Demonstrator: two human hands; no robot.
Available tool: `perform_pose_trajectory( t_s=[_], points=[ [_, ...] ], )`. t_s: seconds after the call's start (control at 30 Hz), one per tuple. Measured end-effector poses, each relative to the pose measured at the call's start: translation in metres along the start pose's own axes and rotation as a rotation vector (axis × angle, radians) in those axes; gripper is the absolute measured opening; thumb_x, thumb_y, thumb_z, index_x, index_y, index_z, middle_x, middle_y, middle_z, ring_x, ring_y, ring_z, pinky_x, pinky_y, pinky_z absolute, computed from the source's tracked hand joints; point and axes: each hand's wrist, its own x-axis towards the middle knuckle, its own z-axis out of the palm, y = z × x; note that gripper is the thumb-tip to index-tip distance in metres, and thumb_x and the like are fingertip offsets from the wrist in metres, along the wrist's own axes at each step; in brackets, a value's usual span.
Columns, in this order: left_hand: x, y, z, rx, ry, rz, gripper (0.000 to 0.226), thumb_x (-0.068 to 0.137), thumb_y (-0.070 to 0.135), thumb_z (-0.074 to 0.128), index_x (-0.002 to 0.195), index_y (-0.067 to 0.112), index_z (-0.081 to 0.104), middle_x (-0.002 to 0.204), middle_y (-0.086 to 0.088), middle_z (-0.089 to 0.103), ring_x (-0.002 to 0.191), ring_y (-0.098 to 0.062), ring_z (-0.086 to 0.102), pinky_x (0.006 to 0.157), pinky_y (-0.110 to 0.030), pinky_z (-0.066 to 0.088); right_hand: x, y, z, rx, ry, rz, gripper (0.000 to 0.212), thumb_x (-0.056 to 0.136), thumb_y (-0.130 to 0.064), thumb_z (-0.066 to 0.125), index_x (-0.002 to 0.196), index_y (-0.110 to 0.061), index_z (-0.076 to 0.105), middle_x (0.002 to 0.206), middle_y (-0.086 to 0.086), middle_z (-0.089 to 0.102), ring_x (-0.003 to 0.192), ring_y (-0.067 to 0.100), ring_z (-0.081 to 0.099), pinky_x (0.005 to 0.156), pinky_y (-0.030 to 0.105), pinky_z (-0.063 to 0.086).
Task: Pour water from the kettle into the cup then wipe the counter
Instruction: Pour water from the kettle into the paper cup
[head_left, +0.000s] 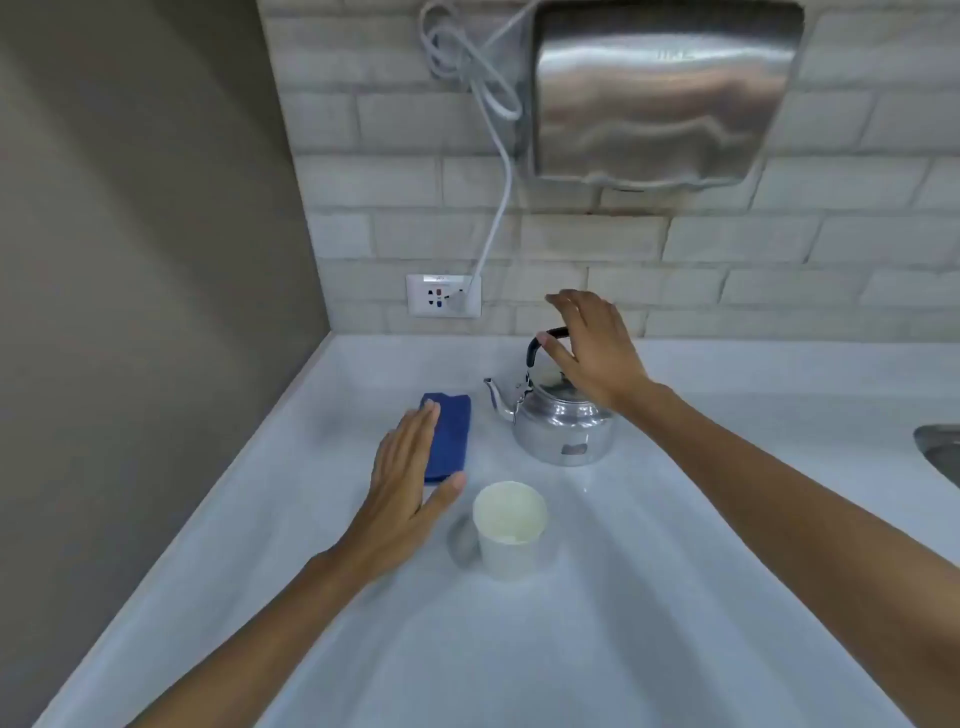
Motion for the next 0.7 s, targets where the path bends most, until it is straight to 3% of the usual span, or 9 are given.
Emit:
perform_pose_trajectory(
  t_s=[0.2, 0.37, 0.5, 0.6, 0.63, 0.7],
  points=[
    [-0.025, -0.014, 0.026, -0.164, -0.223, -0.156, 0.089, 0.073, 0.071, 0.05, 0.136, 0.052, -0.01, 0.137, 0.05, -0.01, 0.131, 0.017, -0.009, 0.111, -0.03, 0.007, 0.002, 0.019, 0.021, -0.057, -0.085, 0.062, 0.046, 0.096, -0.033, 0.04, 0.135, -0.008, 0.035, 0.143, 0.016, 0.036, 0.132, 0.03, 0.029, 0.111, 0.044, 0.019],
    [-0.024, -0.013, 0.044, -0.289, -0.365, -0.199, 0.099, 0.064, 0.066, 0.067, 0.134, 0.057, -0.003, 0.143, 0.041, 0.004, 0.131, 0.017, 0.006, 0.109, -0.023, 0.015, 0.015, 0.034, 0.032, -0.077, -0.095, 0.112, 0.048, 0.097, -0.036, 0.038, 0.135, -0.008, 0.035, 0.143, 0.016, 0.036, 0.132, 0.032, 0.029, 0.112, 0.046, 0.019],
    [-0.016, -0.007, 0.059, -0.464, -0.418, -0.269, 0.103, 0.06, 0.052, 0.079, 0.136, 0.049, 0.01, 0.145, 0.026, 0.024, 0.13, 0.011, 0.023, 0.103, -0.006, 0.024, 0.03, 0.039, 0.038, -0.095, -0.143, 0.167, 0.047, 0.097, -0.038, 0.034, 0.133, -0.007, 0.039, 0.14, 0.017, 0.042, 0.13, 0.033, 0.034, 0.11, 0.046, 0.023],
    [-0.008, -0.002, 0.068, -0.488, -0.395, -0.297, 0.094, 0.055, 0.052, 0.081, 0.128, 0.053, 0.022, 0.133, 0.027, 0.039, 0.123, 0.007, 0.037, 0.1, -0.013, 0.034, 0.041, 0.038, 0.038, -0.044, -0.183, 0.245, 0.049, 0.098, -0.042, 0.029, 0.113, -0.005, 0.056, 0.115, 0.02, 0.06, 0.111, 0.037, 0.05, 0.097, 0.046, 0.036],
    [-0.006, -0.001, 0.07, -0.479, -0.374, -0.308, 0.09, 0.054, 0.054, 0.081, 0.125, 0.054, 0.026, 0.128, 0.027, 0.043, 0.12, 0.006, 0.04, 0.097, -0.013, 0.037, 0.044, 0.037, 0.038, -0.028, -0.202, 0.282, 0.053, 0.098, -0.044, 0.026, 0.094, -0.004, 0.06, 0.096, 0.018, 0.064, 0.098, 0.036, 0.055, 0.087, 0.044, 0.04],
    [-0.003, 0.0, 0.074, -0.483, -0.322, -0.331, 0.084, 0.052, 0.054, 0.081, 0.118, 0.056, 0.03, 0.123, 0.027, 0.047, 0.115, 0.005, 0.044, 0.091, -0.01, 0.041, 0.048, 0.037, 0.039, 0.001, -0.227, 0.345, 0.061, 0.097, -0.048, 0.022, 0.063, -0.006, 0.05, 0.065, 0.009, 0.057, 0.075, 0.034, 0.056, 0.072, 0.038, 0.042]
  ],
)
